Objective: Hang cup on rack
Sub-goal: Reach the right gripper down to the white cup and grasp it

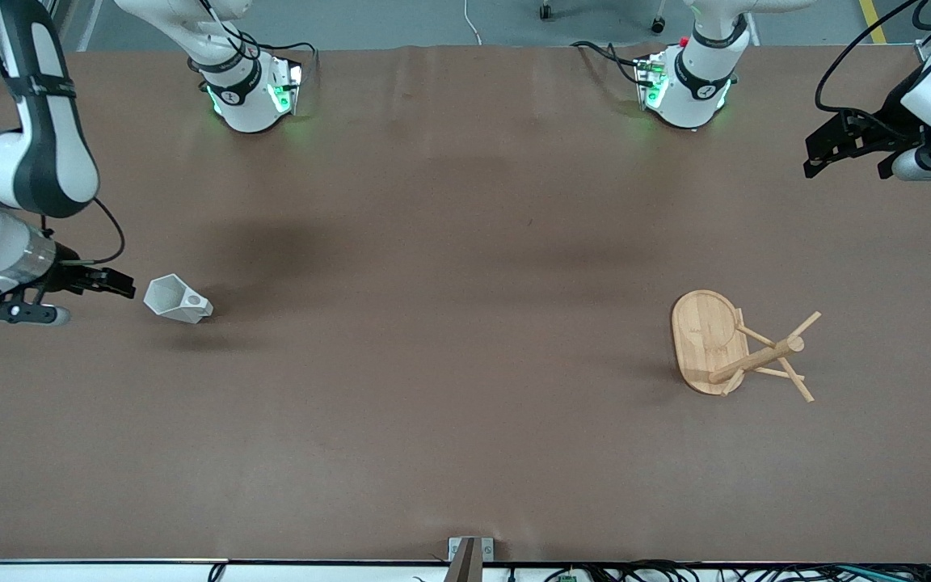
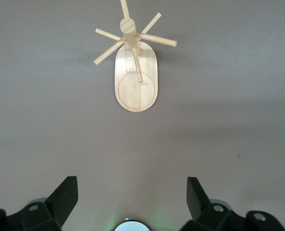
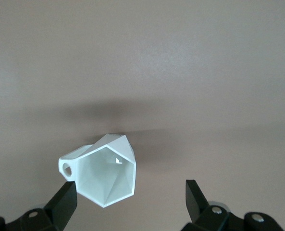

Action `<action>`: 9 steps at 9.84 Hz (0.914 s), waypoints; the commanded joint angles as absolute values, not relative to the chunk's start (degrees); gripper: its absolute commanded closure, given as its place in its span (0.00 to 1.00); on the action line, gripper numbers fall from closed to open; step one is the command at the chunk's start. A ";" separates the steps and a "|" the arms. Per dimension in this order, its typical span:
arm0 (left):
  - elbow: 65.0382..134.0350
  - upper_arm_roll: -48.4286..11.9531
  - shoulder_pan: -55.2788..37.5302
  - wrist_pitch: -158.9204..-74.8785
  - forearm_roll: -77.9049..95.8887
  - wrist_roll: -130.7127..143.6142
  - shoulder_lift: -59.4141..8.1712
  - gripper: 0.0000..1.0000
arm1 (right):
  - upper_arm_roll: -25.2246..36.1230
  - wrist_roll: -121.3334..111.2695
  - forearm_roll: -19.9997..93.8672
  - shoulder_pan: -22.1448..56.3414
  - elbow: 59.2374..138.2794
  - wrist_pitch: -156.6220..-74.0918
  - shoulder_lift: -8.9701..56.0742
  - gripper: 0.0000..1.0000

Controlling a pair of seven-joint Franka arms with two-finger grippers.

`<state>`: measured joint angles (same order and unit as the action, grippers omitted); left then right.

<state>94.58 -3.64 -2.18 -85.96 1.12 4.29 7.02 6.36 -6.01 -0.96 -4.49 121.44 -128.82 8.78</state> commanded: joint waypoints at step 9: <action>92.55 -4.04 -2.72 -84.11 3.15 2.99 3.87 0.00 | 6.06 -11.60 -1.23 -5.10 129.11 -147.22 17.58 0.24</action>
<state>93.64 -3.91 -2.47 -85.28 1.81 3.65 6.49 6.42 -10.80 -0.96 -4.60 128.32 -146.29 17.70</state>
